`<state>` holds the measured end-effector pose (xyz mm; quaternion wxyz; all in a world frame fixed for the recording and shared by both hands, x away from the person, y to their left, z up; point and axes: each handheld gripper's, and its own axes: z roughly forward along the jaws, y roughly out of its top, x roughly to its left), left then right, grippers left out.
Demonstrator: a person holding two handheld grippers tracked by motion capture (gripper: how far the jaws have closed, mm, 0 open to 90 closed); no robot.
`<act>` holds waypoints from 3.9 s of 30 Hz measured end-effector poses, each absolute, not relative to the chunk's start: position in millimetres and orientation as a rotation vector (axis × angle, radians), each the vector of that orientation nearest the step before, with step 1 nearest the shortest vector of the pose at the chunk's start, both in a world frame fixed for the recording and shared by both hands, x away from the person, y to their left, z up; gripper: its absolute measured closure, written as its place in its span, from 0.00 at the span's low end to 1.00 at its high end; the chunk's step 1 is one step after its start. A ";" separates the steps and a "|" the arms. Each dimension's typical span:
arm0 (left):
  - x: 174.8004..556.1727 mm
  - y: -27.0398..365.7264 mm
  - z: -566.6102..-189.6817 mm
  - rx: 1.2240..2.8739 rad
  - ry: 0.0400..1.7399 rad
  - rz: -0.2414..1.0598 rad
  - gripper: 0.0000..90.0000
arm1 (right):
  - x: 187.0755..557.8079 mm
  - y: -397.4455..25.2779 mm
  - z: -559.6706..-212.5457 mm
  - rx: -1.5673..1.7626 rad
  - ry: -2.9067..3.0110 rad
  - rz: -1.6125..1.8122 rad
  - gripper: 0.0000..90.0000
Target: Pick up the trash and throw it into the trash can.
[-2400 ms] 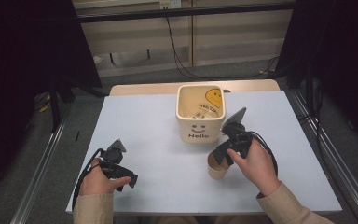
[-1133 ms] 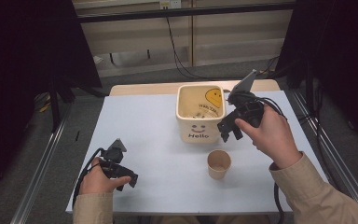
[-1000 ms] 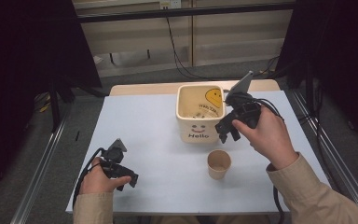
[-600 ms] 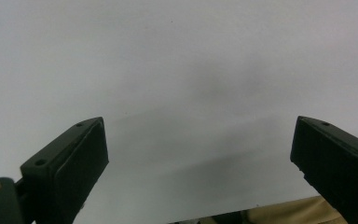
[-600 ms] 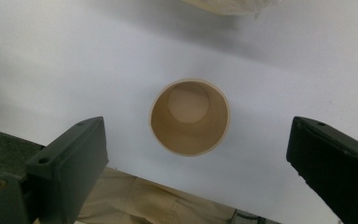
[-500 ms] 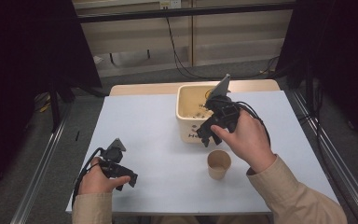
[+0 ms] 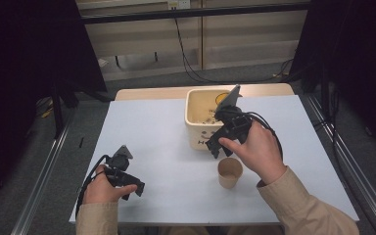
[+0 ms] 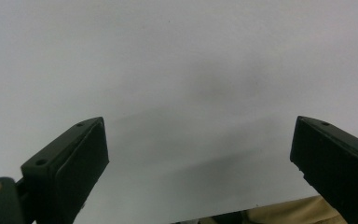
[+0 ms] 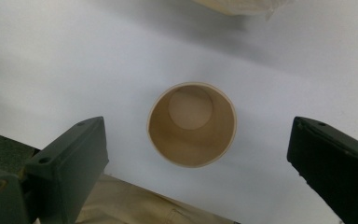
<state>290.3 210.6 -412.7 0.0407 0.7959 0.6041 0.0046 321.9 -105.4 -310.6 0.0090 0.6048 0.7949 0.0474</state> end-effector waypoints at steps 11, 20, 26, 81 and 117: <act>289.3 211.1 -411.6 2.422 1.861 0.020 0.05 | 318.7 -100.9 -349.5 1.882 2.510 0.097 0.06; 289.8 210.6 -411.3 2.437 1.855 0.020 0.05 | 316.0 -99.7 -369.3 1.860 2.500 0.052 0.07; 290.0 210.2 -411.9 2.435 1.855 0.027 0.05 | 314.2 -99.3 -383.0 1.871 2.513 0.012 0.09; 288.4 213.3 -407.4 2.408 1.854 -0.011 0.06 | 365.2 -130.8 -234.2 1.875 2.514 0.013 0.24; 287.7 213.0 -405.7 2.411 1.825 -0.012 0.06 | 419.4 -123.7 -174.9 1.917 2.392 -0.036 0.24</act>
